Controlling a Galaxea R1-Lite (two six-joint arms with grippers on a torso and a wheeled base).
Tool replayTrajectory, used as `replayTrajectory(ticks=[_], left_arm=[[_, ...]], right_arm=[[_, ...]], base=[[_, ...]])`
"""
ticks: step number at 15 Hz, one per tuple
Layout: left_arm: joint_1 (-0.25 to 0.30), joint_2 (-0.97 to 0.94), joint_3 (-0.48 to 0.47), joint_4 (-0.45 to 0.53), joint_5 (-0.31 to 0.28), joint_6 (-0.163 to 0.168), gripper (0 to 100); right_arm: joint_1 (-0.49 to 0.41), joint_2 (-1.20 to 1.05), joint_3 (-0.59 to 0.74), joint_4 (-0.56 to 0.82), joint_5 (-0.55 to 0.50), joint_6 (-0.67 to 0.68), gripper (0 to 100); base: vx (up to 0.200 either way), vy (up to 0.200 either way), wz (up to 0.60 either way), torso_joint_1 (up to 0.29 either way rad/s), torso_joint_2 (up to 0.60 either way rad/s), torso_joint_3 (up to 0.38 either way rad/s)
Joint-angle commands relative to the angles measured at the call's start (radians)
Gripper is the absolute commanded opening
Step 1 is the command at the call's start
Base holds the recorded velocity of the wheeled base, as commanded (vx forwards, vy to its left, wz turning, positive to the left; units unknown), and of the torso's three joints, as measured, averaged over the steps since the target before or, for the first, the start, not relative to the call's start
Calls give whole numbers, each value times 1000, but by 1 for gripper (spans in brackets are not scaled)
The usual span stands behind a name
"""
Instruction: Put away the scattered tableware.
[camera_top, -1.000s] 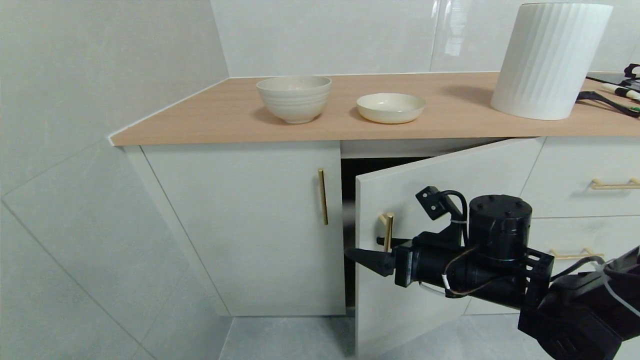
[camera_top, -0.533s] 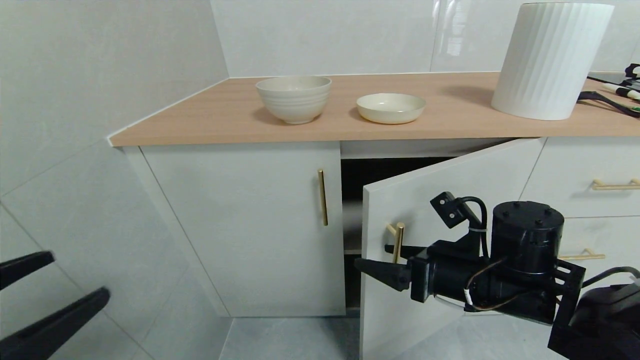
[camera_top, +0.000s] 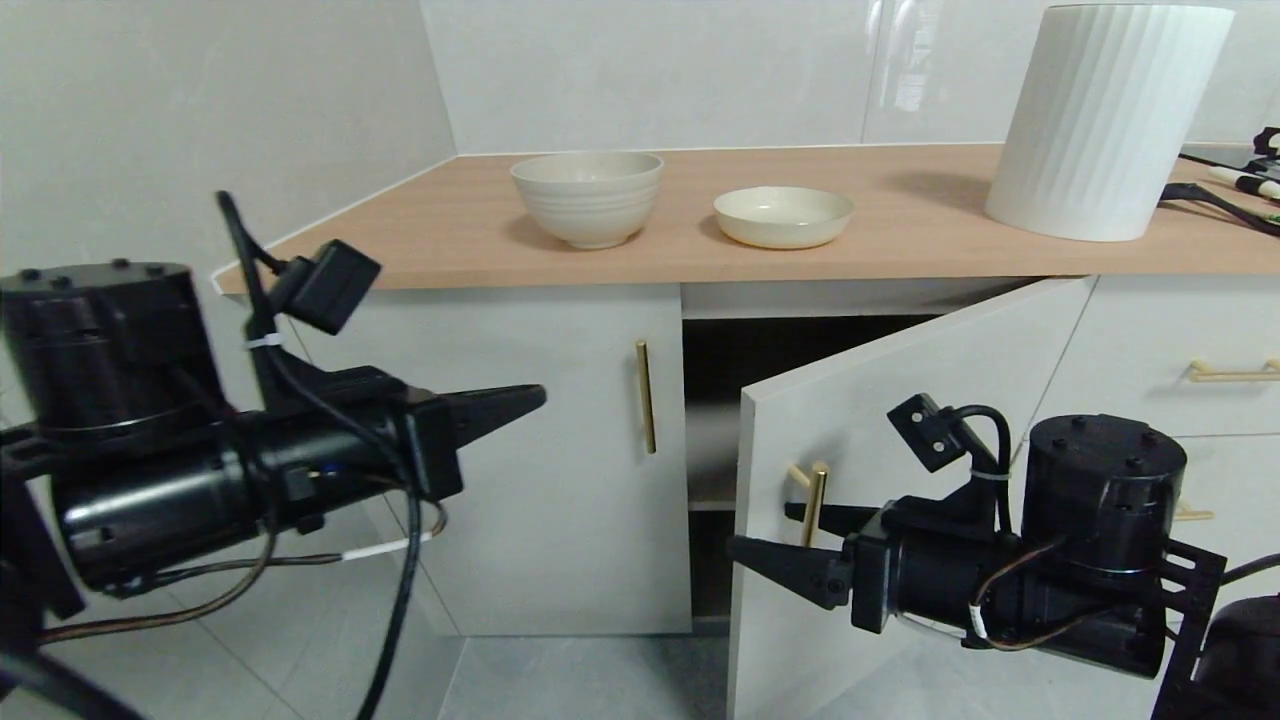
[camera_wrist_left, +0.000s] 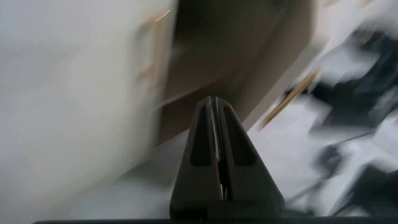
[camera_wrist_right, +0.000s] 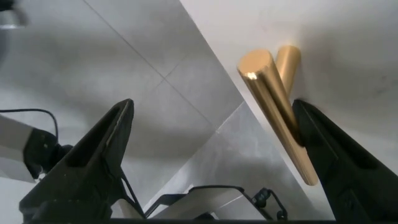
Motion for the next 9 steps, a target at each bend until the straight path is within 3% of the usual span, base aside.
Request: replayTrajectory(ticks=[1,6,9], left_arm=[[-111,266,-47,-156,1,-48,0],[-203,422,-44,-279,1,-40,0],[-219,522,-92,-343,-2,-20,0]], right_arm=[[-1,-17,4,1,-6,0,100],[-1,-14,4,1,-9,0,100],[-2,-9,11,1,-9,0,100]], base=[[0,0,0,0,0,0],[0,0,0,0,0,0],[0,0,0,0,0,0]])
